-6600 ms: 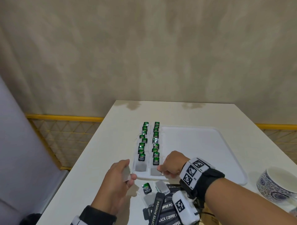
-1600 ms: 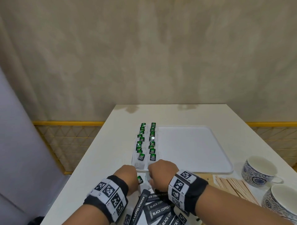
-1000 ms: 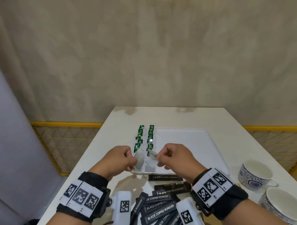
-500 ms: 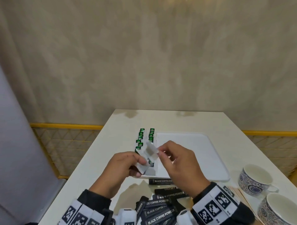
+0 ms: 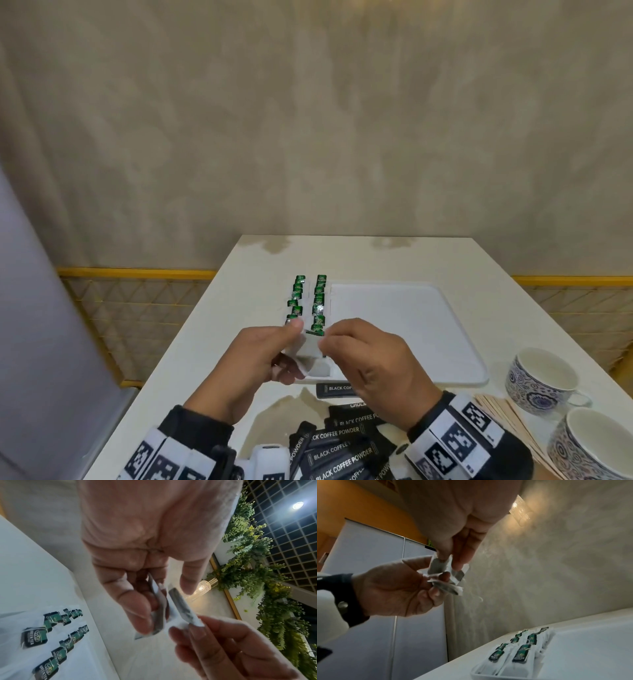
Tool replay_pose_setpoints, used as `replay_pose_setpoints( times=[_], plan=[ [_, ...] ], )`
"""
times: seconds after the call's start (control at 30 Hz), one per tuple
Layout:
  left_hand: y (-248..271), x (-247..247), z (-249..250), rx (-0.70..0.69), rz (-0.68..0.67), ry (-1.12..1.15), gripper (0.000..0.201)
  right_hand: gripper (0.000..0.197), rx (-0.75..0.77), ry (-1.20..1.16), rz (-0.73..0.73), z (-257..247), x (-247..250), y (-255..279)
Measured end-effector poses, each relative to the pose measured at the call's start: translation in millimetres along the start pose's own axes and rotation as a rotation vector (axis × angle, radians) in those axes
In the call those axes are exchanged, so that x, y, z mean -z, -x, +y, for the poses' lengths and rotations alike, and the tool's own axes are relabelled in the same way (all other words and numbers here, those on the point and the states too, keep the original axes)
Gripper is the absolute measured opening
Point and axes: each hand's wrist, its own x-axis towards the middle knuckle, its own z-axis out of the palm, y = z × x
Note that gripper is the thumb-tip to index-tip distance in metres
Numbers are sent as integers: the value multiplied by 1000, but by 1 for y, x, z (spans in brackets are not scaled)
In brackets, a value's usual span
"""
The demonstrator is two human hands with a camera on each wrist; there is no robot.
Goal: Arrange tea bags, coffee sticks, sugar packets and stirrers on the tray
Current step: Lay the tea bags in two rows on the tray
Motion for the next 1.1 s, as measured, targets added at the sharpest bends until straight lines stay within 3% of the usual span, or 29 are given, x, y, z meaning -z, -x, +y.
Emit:
replay_pose_setpoints(
  times=[0.07,0.13,0.2,0.27,0.33,0.5,0.57,0.7,0.8,1.1],
  plan=[
    [-2,-1,-4,-29,19,-29,28,10,-1,-37,6,0,-1,2],
    [-3,-1,-8,-50,58,-31,19,11,-113,-145,45,-3,0,0],
    [-3,0,-10,-75,87,-27,15,20,-419,-309,45,-8,5,-6],
    [-3,0,-10,-100,100,-55,14,16,-772,-463,-48,-9,8,-16],
    [-4,-2,-10,-118,103,-99,13,21,-947,-621,-110,-6,8,-22],
    [0,-6,-9,-131,58,-165,10,20,-954,-669,-166,-4,2,-23],
    [1,-6,-11,-117,46,-180,21,17,-950,-653,-179,-5,0,-22],
    [-4,-4,-22,-131,207,-284,22,15,-1022,-759,-224,-9,-6,-18],
    [-5,-5,-27,-152,254,-311,21,14,-1041,-804,-288,-11,-13,-17],
    [-15,2,-35,-150,331,-385,17,22,-991,-614,-373,3,-25,-29]
  ],
)
